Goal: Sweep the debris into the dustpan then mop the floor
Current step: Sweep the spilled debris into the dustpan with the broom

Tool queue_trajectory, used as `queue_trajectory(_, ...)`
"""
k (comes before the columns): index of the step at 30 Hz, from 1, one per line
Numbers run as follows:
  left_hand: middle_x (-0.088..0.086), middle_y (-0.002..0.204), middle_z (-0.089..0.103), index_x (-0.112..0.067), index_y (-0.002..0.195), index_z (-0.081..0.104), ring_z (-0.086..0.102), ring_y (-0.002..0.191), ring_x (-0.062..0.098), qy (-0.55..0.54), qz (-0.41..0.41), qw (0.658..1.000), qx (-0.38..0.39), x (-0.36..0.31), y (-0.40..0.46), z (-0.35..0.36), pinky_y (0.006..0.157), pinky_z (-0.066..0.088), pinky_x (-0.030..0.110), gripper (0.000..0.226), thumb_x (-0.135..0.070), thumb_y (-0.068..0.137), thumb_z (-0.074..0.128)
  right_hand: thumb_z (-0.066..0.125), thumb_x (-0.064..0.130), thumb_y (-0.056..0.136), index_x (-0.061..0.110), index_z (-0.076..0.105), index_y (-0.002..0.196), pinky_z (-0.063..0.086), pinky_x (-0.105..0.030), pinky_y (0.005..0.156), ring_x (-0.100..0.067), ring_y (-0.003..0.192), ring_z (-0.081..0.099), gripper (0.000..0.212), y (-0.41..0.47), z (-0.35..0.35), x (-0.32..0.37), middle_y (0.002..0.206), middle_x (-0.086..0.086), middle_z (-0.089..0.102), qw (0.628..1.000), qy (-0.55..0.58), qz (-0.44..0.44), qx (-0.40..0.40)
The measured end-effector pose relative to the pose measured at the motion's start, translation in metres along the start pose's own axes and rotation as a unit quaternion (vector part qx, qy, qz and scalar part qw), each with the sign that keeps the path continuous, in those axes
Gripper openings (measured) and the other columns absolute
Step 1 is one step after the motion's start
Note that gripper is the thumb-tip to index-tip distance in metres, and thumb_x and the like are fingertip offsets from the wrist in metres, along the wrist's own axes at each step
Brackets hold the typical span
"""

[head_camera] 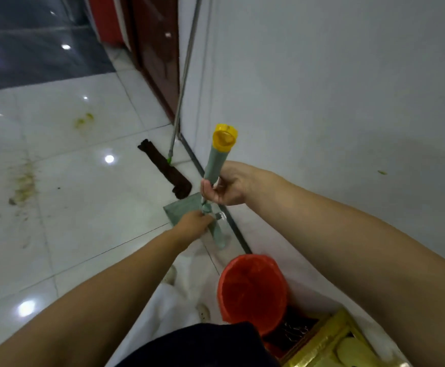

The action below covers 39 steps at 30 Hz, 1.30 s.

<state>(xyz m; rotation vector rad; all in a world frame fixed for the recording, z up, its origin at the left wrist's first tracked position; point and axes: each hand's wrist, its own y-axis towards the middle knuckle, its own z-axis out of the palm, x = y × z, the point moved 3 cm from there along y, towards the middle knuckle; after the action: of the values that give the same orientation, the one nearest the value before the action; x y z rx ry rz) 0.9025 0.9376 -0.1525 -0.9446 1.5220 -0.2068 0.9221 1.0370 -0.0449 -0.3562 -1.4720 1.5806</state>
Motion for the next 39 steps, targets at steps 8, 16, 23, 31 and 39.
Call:
queue_trajectory(8, 0.01, 0.098, 0.066, -0.014, 0.093, 0.056, 0.064, 0.095, 0.026, -0.294, -0.098, 0.944, -0.111, 0.054, -0.031, -0.055, 0.081, 0.053, 0.038, 0.014, -0.025, 0.097, 0.05, 0.042, 0.01, 0.095, 0.004, 0.043, 0.083, 0.047, -0.022, 0.033, -0.019, 0.038, 0.05, 0.013, 0.014, 0.081, -0.027, 0.071, -0.01, 0.041, 0.995, -0.027, 0.065, 0.077)
queue_trajectory(16, 0.011, 0.077, 0.058, -0.003, 0.097, 0.06, 0.058, 0.067, 0.023, -0.33, -0.064, 0.923, -0.19, 0.103, -0.052, -0.129, 0.062, 0.054, 0.034, 0.036, -0.035, 0.098, 0.044, 0.033, -0.004, 0.091, 0.01, 0.037, 0.086, 0.038, -0.015, 0.03, -0.011, 0.027, 0.04, 0.016, 0.031, 0.154, -0.037, 0.068, 0.001, 0.034, 0.978, -0.138, 0.117, 0.1)
queue_trajectory(23, 0.002, 0.065, 0.049, -0.009, 0.089, 0.056, 0.043, 0.052, 0.014, -0.359, -0.068, 0.886, -0.286, 0.134, -0.074, -0.203, 0.049, 0.037, 0.026, 0.035, -0.04, 0.097, 0.043, 0.038, 0.002, 0.099, 0.005, 0.042, 0.083, 0.04, -0.011, 0.033, -0.008, 0.028, 0.042, 0.017, 0.037, 0.243, -0.054, 0.05, -0.005, 0.04, 0.946, -0.243, 0.122, 0.174)
queue_trajectory(31, 0.002, 0.063, 0.044, -0.01, 0.08, 0.052, 0.038, 0.05, 0.015, -0.333, -0.06, 0.86, -0.382, 0.166, -0.092, -0.282, 0.045, 0.032, 0.024, 0.036, -0.039, 0.098, 0.041, 0.034, 0.004, 0.1, 0.003, 0.043, 0.086, 0.039, -0.012, 0.032, -0.009, 0.028, 0.041, 0.016, 0.054, 0.339, -0.068, 0.048, -0.004, 0.04, 0.923, -0.288, 0.15, 0.206)
queue_trajectory(39, 0.002, 0.065, 0.05, -0.012, 0.08, 0.055, 0.044, 0.055, 0.018, -0.317, -0.096, 0.832, -0.445, 0.212, -0.101, -0.357, 0.056, 0.038, 0.028, 0.041, -0.049, 0.094, 0.043, 0.032, 0.005, 0.101, -0.001, 0.046, 0.088, 0.041, -0.012, 0.032, -0.008, 0.028, 0.044, 0.02, 0.073, 0.423, -0.085, 0.047, -0.007, 0.046, 0.899, -0.334, 0.176, 0.222)
